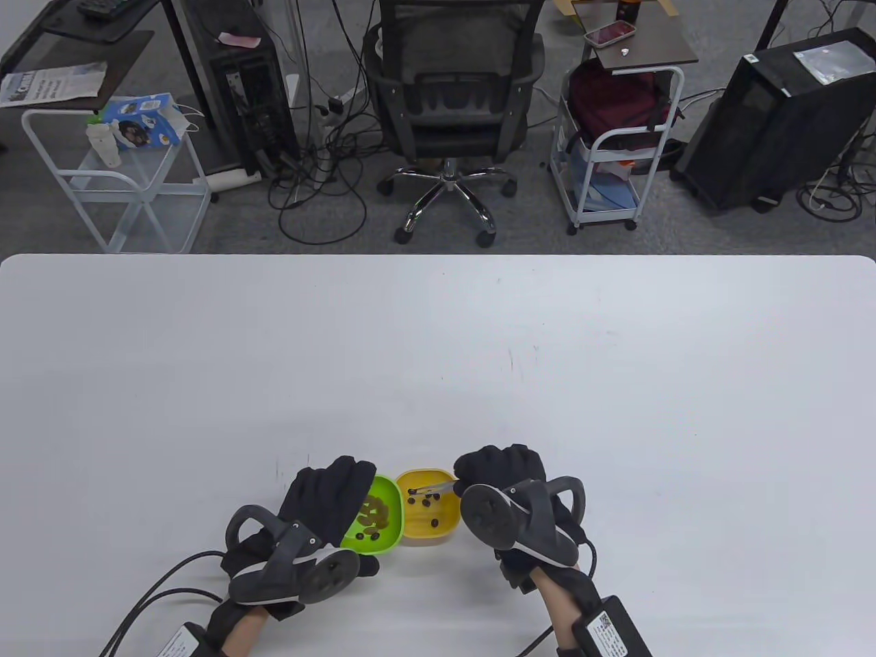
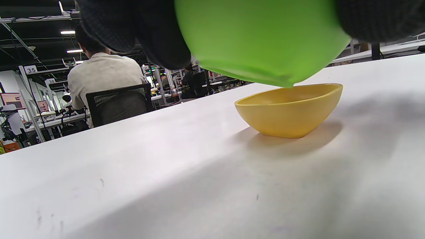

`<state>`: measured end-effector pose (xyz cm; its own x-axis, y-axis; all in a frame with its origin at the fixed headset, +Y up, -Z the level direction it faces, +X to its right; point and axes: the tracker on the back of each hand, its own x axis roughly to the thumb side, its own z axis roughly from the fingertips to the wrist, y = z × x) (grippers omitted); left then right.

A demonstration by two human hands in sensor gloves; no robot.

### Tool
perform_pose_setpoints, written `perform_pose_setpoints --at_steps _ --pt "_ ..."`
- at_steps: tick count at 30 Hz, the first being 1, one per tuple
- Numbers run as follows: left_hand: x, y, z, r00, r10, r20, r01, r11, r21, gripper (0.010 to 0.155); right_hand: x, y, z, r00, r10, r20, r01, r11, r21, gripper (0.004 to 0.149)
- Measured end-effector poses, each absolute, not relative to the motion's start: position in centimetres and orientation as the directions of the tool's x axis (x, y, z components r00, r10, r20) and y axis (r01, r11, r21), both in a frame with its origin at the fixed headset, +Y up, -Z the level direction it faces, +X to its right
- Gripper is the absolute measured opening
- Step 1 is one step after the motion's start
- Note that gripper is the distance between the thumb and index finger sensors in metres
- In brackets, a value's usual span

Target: Pick coffee beans with tweezers into small dish

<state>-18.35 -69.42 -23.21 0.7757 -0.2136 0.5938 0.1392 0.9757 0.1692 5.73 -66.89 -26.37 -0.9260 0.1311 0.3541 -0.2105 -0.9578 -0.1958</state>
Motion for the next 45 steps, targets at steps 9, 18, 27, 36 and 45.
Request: perform_pose_setpoints --at_steps 9,18,27,36,45 --pt "-18.4 -69.4 -23.2 0.775 -0.215 0.594 0.14 0.975 0.171 0.115 6.1 -67.3 -26.7 -0.924 0.176 0.341 -0.249 -0.951 -0.185 0.043" --pt "-18.4 -69.4 -23.2 0.775 -0.217 0.593 0.143 0.975 0.17 0.115 4.9 -66.3 -25.3 -0.893 0.146 0.426 -0.268 -0.933 -0.241 0.043" --pt "-18.4 -69.3 -23.2 0.776 -0.221 0.59 0.144 0.974 0.175 0.116 2.0 -67.1 -24.2 -0.854 0.064 0.516 -0.207 -0.952 -0.225 0.044" --pt "-18.4 -69.3 -23.2 0.777 -0.217 0.592 0.14 0.975 0.173 0.115 0.9 -67.9 -24.0 -0.839 0.024 0.543 -0.163 -0.964 -0.209 0.043" --pt "-18.5 -69.3 -23.3 0.78 -0.214 0.588 0.135 0.975 0.176 0.115 0.3 -67.9 -23.9 -0.831 -0.035 0.555 -0.11 -0.968 -0.227 0.043"
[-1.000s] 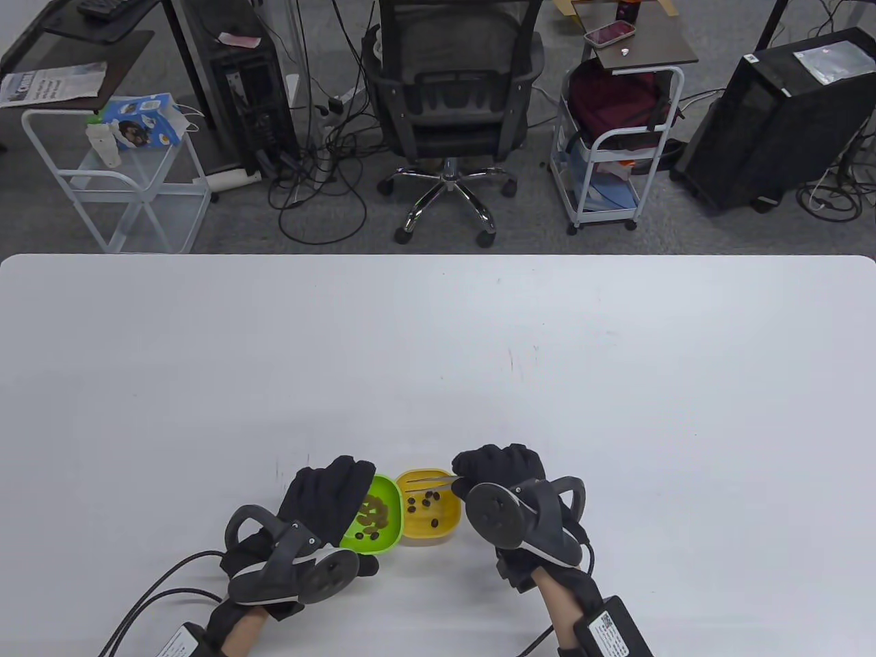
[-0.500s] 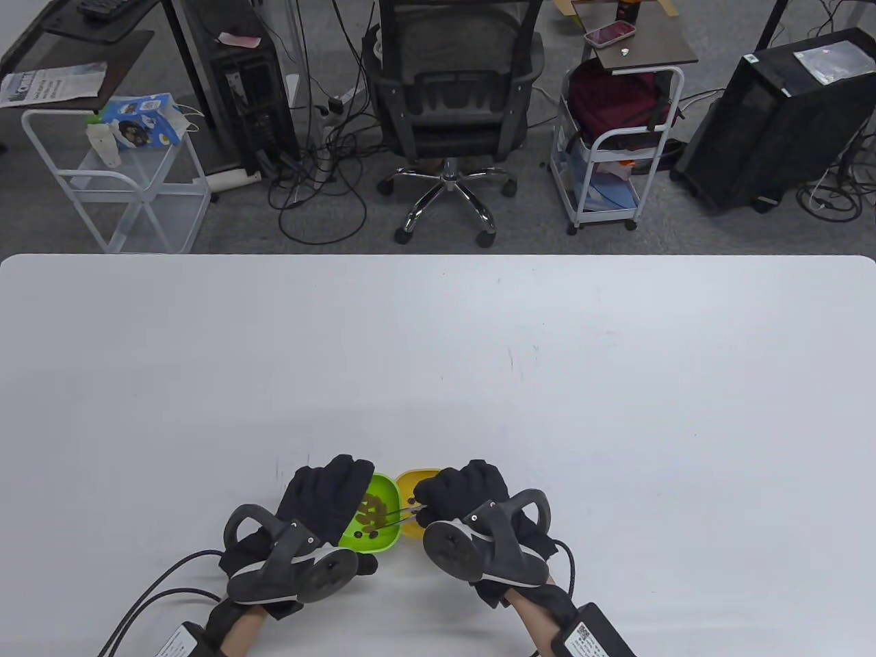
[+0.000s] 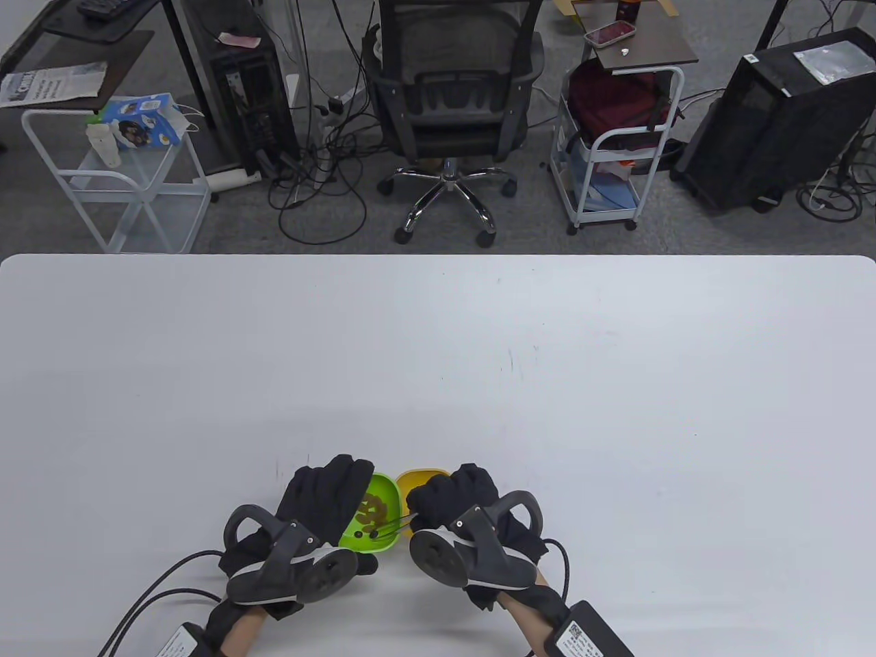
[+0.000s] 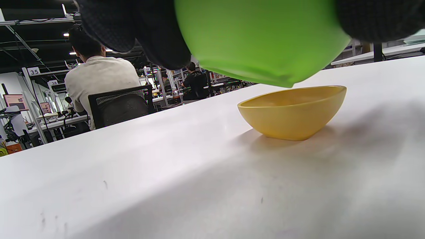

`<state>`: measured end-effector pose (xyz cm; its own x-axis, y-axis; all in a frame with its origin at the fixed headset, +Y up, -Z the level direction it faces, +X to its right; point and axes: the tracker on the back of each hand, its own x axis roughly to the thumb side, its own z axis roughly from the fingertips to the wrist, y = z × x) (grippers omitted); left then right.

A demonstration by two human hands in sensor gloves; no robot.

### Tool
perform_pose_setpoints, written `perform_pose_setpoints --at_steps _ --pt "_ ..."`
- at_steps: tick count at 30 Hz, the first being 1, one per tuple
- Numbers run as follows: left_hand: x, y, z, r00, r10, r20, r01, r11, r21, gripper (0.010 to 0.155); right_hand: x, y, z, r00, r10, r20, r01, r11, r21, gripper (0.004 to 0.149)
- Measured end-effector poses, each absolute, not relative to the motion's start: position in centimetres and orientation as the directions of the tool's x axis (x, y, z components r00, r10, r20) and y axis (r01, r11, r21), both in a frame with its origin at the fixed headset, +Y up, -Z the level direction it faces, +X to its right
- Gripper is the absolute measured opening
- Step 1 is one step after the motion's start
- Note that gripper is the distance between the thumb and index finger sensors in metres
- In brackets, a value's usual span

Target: Pick coffee beans with tweezers into small dish

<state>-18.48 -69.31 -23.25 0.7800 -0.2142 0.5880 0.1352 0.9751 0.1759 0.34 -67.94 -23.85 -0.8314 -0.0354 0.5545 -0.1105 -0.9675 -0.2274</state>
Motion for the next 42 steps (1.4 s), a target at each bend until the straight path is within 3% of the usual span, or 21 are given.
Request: perform_pose_setpoints --at_steps 27,42 --pt "-18.3 -69.3 -23.0 0.773 -0.221 0.594 0.134 0.973 0.186 0.115 -0.4 -67.9 -23.6 -0.832 -0.137 0.538 -0.021 -0.961 -0.277 0.041" --pt "-18.3 -69.3 -23.0 0.776 -0.218 0.592 0.134 0.974 0.183 0.115 3.7 -65.9 -24.9 -0.886 0.106 0.451 -0.223 -0.951 -0.215 0.041"
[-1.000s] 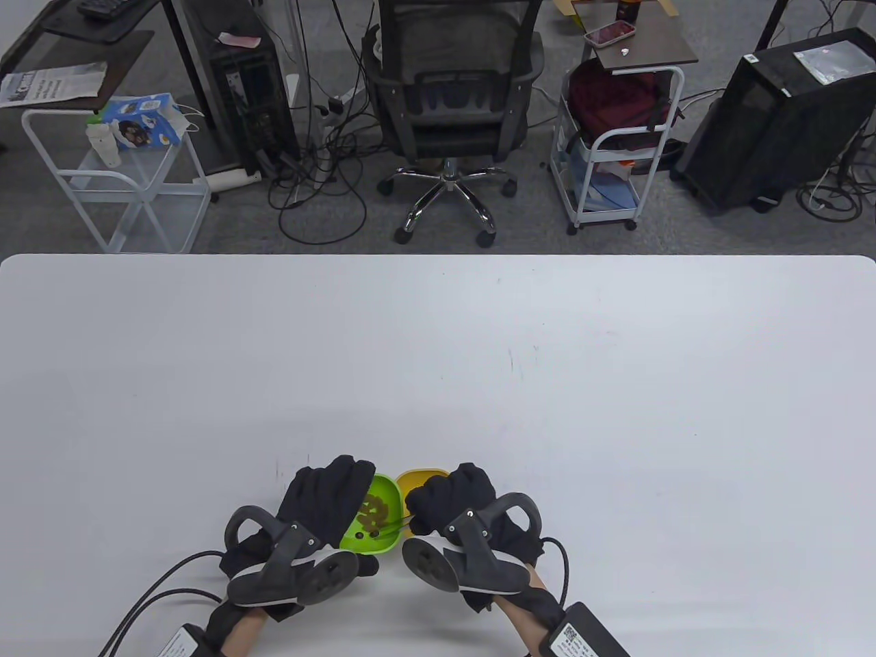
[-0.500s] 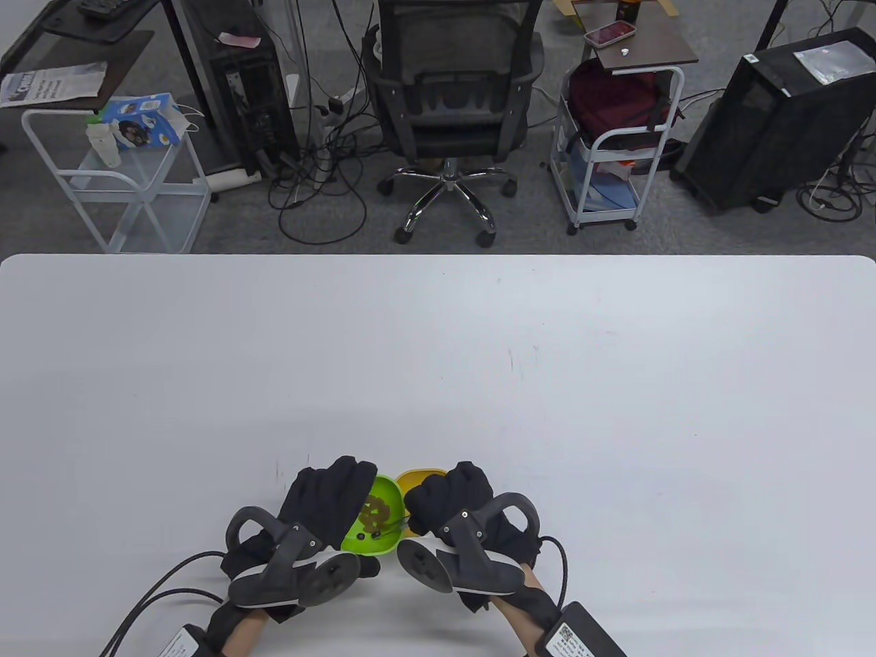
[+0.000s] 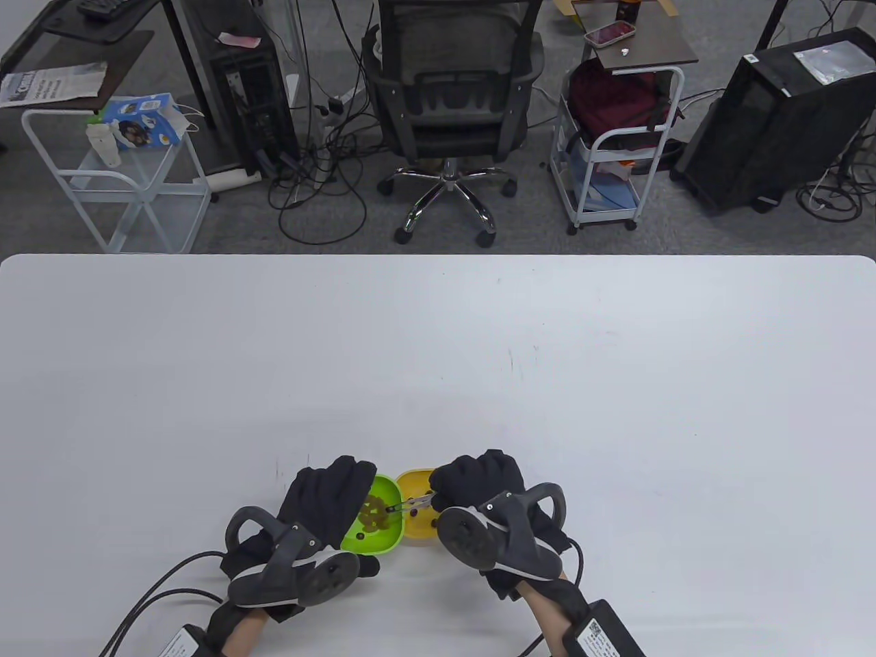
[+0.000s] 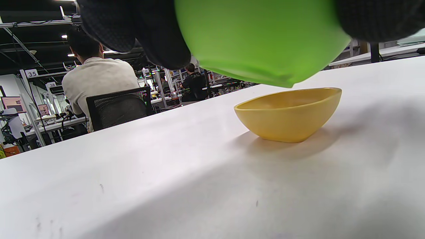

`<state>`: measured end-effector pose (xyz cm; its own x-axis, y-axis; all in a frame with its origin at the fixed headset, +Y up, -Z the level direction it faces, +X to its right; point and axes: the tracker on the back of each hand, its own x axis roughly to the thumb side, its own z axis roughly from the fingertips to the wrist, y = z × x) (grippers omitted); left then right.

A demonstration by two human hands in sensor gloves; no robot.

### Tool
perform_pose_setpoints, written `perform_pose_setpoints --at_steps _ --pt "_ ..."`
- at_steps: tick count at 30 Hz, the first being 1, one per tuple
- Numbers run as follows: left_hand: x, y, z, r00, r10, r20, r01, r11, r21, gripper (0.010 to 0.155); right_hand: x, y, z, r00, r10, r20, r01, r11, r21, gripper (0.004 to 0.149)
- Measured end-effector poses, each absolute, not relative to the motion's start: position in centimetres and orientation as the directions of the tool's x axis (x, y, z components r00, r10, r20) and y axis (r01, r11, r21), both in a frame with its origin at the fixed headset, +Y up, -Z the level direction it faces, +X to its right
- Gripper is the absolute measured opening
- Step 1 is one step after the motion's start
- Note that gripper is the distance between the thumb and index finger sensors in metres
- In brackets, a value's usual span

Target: Pick coffee beans with tweezers into small dish

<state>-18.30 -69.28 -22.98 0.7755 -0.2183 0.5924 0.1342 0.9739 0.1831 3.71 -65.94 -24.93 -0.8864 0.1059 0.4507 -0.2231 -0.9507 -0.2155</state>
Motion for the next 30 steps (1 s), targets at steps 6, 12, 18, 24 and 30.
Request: perform_pose_setpoints --at_steps 6,12,18,24,30 --pt "-18.3 -69.3 -23.0 0.776 -0.218 0.592 0.134 0.974 0.183 0.115 5.2 -66.4 -26.0 -0.902 0.161 0.402 -0.251 -0.951 -0.183 0.041" --pt "-18.3 -69.2 -23.0 0.776 -0.218 0.592 0.132 0.974 0.185 0.115 6.5 -67.0 -26.9 -0.917 0.187 0.352 -0.257 -0.953 -0.162 0.041" --pt "-18.4 -69.2 -23.0 0.776 -0.219 0.592 0.133 0.973 0.186 0.115 7.2 -67.7 -27.7 -0.926 0.203 0.317 -0.257 -0.957 -0.136 0.041" --pt "-18.4 -69.2 -23.0 0.776 -0.218 0.592 0.132 0.974 0.186 0.115 7.3 -67.8 -27.7 -0.926 0.214 0.311 -0.267 -0.953 -0.14 0.042" --pt "-18.4 -69.2 -23.0 0.776 -0.218 0.592 0.133 0.974 0.185 0.115 6.5 -66.8 -26.6 -0.905 0.203 0.375 -0.297 -0.931 -0.211 0.043"
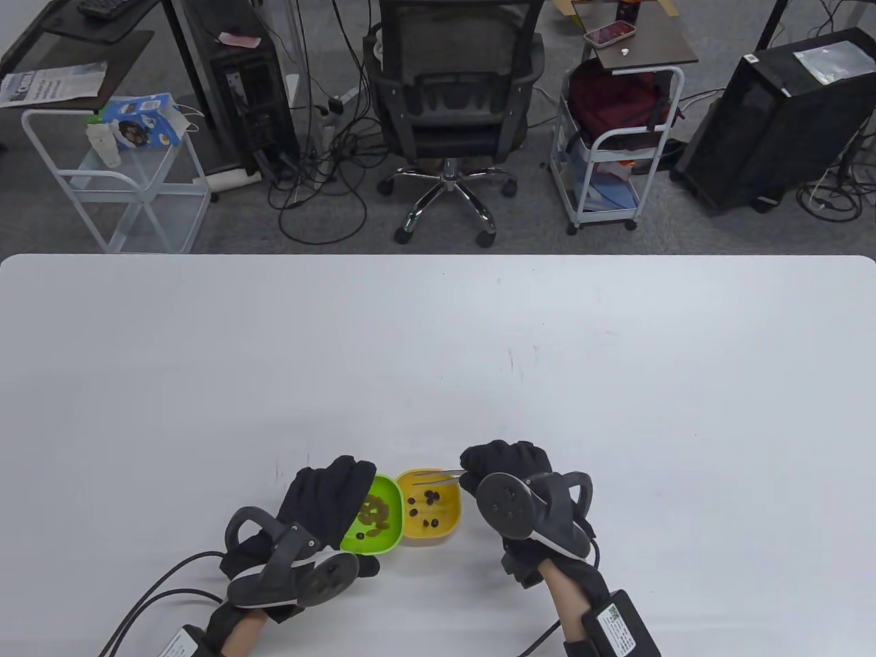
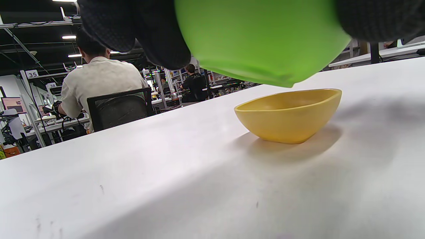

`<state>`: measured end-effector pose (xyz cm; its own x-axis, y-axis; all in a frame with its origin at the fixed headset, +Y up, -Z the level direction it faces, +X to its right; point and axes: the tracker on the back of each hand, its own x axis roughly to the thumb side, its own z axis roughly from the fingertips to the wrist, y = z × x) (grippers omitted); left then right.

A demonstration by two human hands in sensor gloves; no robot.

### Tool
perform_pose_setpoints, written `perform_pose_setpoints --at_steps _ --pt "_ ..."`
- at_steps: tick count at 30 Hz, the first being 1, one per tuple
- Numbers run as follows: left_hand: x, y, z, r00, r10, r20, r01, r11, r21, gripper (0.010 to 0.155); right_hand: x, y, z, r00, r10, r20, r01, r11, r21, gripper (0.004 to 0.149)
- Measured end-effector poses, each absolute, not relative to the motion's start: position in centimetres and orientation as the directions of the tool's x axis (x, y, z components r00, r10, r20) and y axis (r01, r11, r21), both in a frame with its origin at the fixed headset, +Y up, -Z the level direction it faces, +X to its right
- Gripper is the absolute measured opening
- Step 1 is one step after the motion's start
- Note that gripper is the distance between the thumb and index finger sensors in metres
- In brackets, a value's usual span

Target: Pick coffee beans with tweezers into small dish

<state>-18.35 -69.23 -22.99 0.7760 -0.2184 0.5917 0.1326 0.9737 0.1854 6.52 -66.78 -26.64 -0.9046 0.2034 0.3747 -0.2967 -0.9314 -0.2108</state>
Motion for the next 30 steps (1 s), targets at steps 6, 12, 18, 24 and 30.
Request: perform_pose_setpoints --at_steps 6,12,18,24,30 --pt "-18.4 -69.2 -23.0 0.777 -0.219 0.59 0.134 0.974 0.185 0.115 4.8 -66.2 -25.4 -0.882 0.151 0.446 -0.284 -0.926 -0.248 0.043" --pt "-18.4 -69.2 -23.0 0.778 -0.219 0.589 0.133 0.974 0.185 0.116 3.1 -66.8 -24.8 -0.857 0.133 0.498 -0.276 -0.935 -0.225 0.043" --pt "-18.4 -69.1 -23.0 0.778 -0.218 0.589 0.134 0.974 0.184 0.116 1.5 -67.7 -24.5 -0.837 0.105 0.537 -0.245 -0.949 -0.197 0.044" --pt "-18.4 -69.1 -23.0 0.779 -0.218 0.588 0.135 0.974 0.183 0.116 0.4 -68.2 -24.2 -0.825 0.067 0.561 -0.211 -0.958 -0.196 0.044" --pt "-18.4 -69.1 -23.0 0.778 -0.218 0.588 0.136 0.974 0.182 0.116 0.1 -68.3 -24.2 -0.823 0.039 0.567 -0.184 -0.962 -0.201 0.044"
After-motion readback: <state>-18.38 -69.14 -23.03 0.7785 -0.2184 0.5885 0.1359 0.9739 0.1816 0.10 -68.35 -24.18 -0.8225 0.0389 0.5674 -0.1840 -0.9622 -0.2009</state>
